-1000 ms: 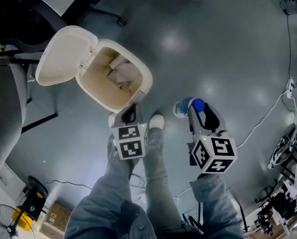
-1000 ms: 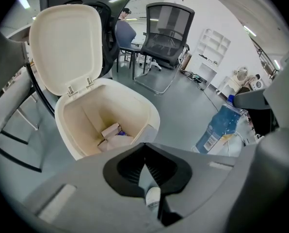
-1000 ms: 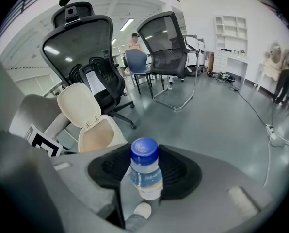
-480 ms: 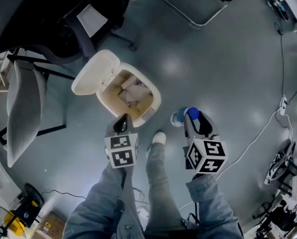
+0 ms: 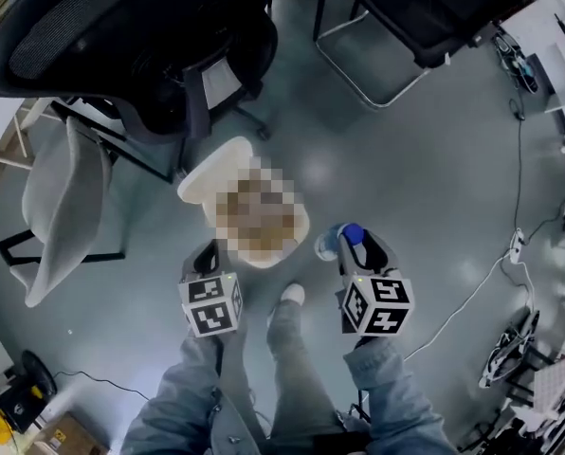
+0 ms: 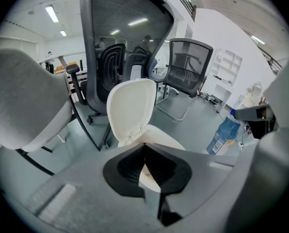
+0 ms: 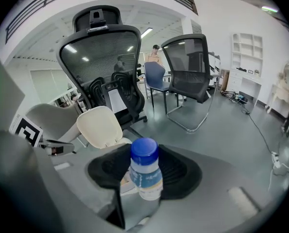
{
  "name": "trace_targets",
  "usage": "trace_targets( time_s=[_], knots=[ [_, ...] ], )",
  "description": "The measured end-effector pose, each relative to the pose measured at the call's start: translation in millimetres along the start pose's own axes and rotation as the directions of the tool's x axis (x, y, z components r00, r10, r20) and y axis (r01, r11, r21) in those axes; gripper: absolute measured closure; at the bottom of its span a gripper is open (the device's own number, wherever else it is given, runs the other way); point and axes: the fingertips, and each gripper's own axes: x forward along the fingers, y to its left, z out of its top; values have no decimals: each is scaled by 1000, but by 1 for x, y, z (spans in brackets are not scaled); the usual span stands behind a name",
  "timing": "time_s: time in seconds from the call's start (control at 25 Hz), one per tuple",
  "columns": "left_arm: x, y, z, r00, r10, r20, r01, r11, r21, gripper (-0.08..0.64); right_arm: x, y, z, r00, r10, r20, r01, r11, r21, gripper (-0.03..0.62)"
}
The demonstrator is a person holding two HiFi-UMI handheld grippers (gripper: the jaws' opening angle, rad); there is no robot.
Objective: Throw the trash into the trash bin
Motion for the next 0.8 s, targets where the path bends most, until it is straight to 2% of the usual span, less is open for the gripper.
trace_targets(
  time_s=[0.2,0.44,0.8],
  knots=[
    [-5,36,0,999,40,10,-39,998,-40,549,18,38,13,999,52,2,-52,998,-29,413],
    [-6,72,-18,997,75,-14,-76,994,-81,549,40,86,8,993,113,-22,-114,992,-54,413],
    [4,109,-22,997,76,-25,-78,994,-80,549,69,117,-5,991,122,-52,-125,991,-45,413]
  ],
)
